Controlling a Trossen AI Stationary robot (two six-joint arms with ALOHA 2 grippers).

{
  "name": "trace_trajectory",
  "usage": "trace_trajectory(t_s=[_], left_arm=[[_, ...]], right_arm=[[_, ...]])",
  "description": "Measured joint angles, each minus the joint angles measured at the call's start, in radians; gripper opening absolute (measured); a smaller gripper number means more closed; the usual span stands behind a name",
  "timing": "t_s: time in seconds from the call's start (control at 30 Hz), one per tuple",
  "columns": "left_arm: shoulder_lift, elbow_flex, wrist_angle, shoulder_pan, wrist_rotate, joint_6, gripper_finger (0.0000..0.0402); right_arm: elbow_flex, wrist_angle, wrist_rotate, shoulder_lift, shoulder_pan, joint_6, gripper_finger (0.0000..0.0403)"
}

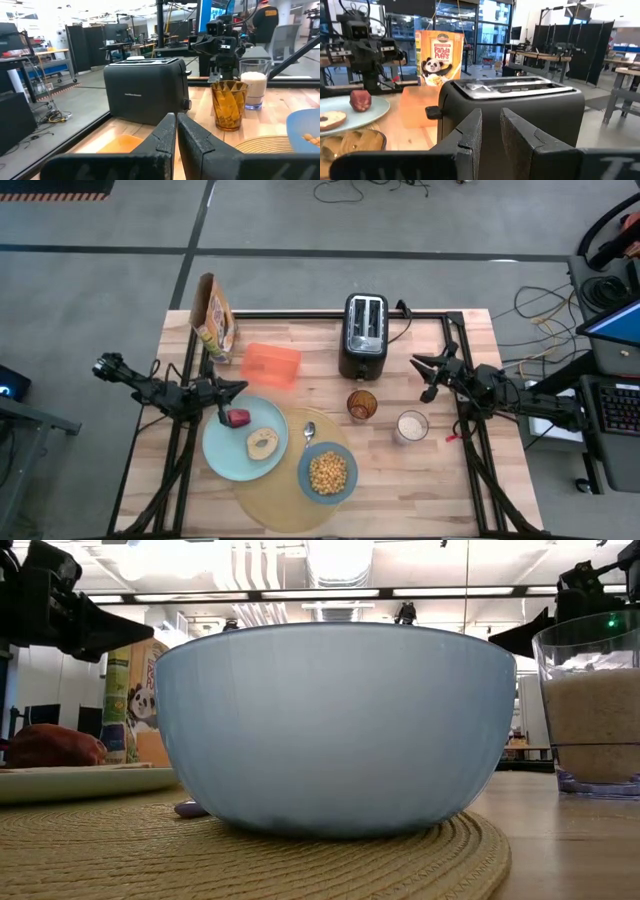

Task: Arrange a breakfast setting
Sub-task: Return to Home Position

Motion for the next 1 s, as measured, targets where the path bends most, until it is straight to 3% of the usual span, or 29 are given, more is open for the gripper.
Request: trace_trajectory(t_s=[1.0], left_arm=[[0.001,0.013,-0.004,0.000,-0.006,-0.003,0.0000]], right_arm=[[0.000,-0.023,-0.001,0.004,0.000,0.008,0.0063]])
